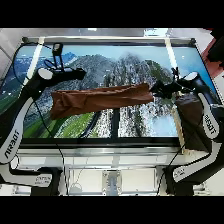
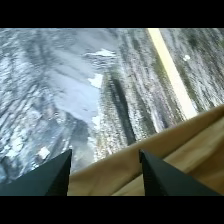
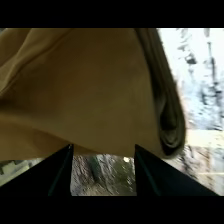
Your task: Fold the shirts.
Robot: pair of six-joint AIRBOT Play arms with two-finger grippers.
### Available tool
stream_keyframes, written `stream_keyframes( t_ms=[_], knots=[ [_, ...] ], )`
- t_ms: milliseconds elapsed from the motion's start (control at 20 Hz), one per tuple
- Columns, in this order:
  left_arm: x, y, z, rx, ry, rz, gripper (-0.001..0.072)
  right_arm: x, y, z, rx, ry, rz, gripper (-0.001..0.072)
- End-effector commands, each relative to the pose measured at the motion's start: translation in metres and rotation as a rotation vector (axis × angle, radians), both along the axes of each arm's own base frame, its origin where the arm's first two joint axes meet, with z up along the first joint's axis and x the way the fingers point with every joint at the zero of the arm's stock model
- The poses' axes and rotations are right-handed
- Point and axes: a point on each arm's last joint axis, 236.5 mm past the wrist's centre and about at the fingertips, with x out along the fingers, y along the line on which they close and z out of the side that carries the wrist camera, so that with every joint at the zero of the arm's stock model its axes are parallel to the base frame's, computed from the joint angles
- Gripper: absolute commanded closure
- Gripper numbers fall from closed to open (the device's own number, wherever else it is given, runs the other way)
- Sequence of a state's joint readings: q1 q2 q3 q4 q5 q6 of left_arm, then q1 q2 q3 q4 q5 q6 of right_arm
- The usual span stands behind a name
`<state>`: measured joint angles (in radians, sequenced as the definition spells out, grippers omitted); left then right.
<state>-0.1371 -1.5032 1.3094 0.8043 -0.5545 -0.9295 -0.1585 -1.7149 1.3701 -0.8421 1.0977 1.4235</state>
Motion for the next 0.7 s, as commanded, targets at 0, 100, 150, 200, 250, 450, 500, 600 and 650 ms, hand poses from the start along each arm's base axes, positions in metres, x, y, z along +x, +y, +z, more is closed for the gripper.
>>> stream_keyframes(
  t_ms=[0, 100, 150, 200, 250, 450, 500, 600, 650],
  knots=[
    [-0.011, -0.026, 0.0, 0.027, -0.013, -0.086, 0.0221, 0.021, 0.016, -0.012, 0.002, -0.106, -0.111, 0.025],
    [-0.015, -0.028, -0.004, 0.036, 0.002, -0.103, 0.0221, 0.052, -0.003, -0.002, -0.057, -0.219, -0.191, 0.0214],
    [-0.015, -0.027, -0.005, 0.045, 0.002, -0.106, 0.0221, 0.063, -0.014, 0.007, -0.077, -0.259, -0.217, 0.0194],
    [-0.014, -0.026, -0.004, 0.045, -0.004, -0.101, 0.0221, 0.071, -0.025, 0.015, -0.09, -0.288, -0.239, 0.0195],
    [-0.011, -0.025, -0.002, 0.045, -0.013, -0.092, 0.0221, 0.074, -0.036, 0.018, -0.102, -0.298, -0.253, 0.0196],
    [-0.005, -0.022, 0.0, 0.048, -0.038, -0.069, 0.0222, 0.053, -0.044, -0.009, -0.097, -0.186, -0.199, 0.0195],
    [-0.006, -0.024, -0.002, 0.049, -0.032, -0.074, 0.0223, 0.047, -0.043, -0.018, -0.112, -0.161, -0.174, 0.0195],
    [-0.011, -0.034, -0.012, 0.047, -0.003, -0.101, 0.0349, 0.038, -0.04, -0.035, -0.121, -0.115, -0.141, 0.0195],
    [-0.016, -0.042, -0.021, 0.049, 0.021, -0.128, 0.0432, 0.036, -0.039, -0.041, -0.115, -0.099, -0.139, 0.0195]
  ],
)
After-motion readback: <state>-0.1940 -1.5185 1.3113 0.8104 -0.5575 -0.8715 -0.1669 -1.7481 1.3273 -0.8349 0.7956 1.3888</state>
